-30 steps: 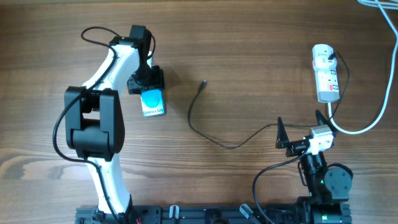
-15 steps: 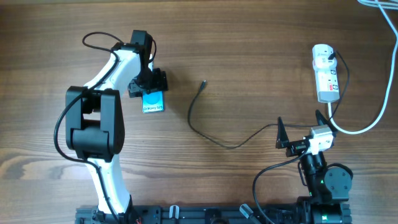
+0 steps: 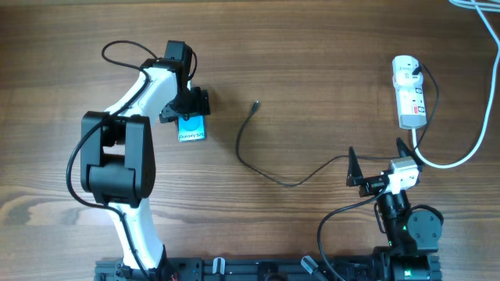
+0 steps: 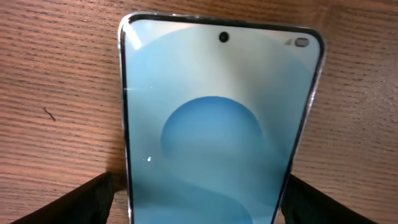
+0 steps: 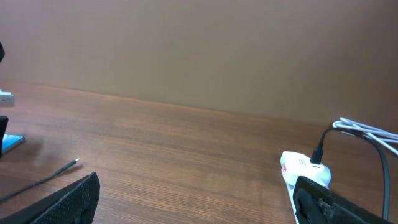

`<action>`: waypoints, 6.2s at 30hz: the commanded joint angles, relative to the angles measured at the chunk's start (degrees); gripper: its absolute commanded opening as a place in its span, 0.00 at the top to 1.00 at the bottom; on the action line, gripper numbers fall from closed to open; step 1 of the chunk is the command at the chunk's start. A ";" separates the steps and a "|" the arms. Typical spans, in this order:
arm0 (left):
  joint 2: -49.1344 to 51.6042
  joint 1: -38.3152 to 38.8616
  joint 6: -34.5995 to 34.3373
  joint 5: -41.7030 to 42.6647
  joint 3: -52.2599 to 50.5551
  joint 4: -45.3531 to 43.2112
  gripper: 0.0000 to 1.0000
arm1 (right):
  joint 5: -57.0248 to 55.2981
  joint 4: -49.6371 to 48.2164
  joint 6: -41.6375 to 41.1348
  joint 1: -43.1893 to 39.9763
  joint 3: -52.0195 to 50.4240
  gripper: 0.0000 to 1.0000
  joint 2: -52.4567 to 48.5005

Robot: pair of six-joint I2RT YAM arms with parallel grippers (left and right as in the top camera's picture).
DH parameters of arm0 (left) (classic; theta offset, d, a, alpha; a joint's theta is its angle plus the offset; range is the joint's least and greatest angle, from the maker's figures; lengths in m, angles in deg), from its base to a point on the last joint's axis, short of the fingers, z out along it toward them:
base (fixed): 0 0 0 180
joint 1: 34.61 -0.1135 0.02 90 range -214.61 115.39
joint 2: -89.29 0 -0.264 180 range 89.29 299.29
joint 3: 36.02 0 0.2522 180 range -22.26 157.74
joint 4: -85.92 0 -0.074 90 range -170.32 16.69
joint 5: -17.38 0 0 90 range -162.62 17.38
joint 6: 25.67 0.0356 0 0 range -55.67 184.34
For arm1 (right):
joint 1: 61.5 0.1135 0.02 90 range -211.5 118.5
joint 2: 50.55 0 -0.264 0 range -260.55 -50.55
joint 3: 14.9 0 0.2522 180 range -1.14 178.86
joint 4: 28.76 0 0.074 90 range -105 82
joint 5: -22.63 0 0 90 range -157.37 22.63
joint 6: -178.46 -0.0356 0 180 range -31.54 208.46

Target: Plug charger to phone and switch on socket

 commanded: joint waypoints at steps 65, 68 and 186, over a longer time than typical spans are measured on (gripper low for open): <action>-4.02 2.99 -5.95 -0.76 4.33 7.39 0.38 | -0.98 -0.17 -0.48 0.26 -0.07 0.00 0.39; -6.45 2.99 -5.99 -0.74 4.33 7.63 0.39 | -0.98 -0.17 -0.46 0.26 -0.07 0.00 0.39; -14.03 -9.14 -60.54 79.23 4.24 7.50 0.96 | -1.01 -0.17 -0.46 0.26 -0.07 0.00 0.24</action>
